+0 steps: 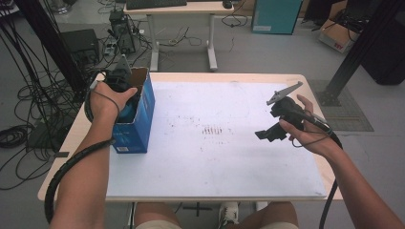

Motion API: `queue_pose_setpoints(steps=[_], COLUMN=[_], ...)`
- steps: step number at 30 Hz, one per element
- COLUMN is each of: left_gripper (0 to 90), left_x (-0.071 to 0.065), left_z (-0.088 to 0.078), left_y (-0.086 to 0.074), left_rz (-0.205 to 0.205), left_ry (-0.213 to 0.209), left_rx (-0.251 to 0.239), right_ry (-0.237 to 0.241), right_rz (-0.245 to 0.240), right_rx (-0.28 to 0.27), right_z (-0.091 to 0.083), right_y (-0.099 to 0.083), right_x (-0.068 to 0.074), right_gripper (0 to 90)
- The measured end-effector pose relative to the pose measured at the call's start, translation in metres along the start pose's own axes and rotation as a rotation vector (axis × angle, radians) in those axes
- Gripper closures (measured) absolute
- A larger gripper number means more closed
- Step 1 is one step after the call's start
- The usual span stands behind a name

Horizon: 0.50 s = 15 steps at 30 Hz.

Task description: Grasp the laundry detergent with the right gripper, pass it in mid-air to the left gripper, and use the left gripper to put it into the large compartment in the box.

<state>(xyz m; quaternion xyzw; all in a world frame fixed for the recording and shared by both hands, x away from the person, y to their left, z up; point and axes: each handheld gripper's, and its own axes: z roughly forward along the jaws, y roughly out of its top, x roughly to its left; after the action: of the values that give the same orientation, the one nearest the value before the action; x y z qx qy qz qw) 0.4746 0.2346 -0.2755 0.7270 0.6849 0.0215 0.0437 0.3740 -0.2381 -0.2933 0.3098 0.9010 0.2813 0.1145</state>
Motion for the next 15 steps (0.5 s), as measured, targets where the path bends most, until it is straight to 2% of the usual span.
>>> queue_pose_setpoints(steps=[15], left_gripper=[35.7], left_x=[-0.0004], left_z=[0.0003], left_y=[-0.0006], left_rz=[0.001], left_ry=[0.001], left_rx=[-0.006], right_ry=[0.002], right_rz=[0.003], right_rx=[0.004], right_z=[-0.0013], right_y=[0.001], right_x=[0.0], right_gripper=[0.4])
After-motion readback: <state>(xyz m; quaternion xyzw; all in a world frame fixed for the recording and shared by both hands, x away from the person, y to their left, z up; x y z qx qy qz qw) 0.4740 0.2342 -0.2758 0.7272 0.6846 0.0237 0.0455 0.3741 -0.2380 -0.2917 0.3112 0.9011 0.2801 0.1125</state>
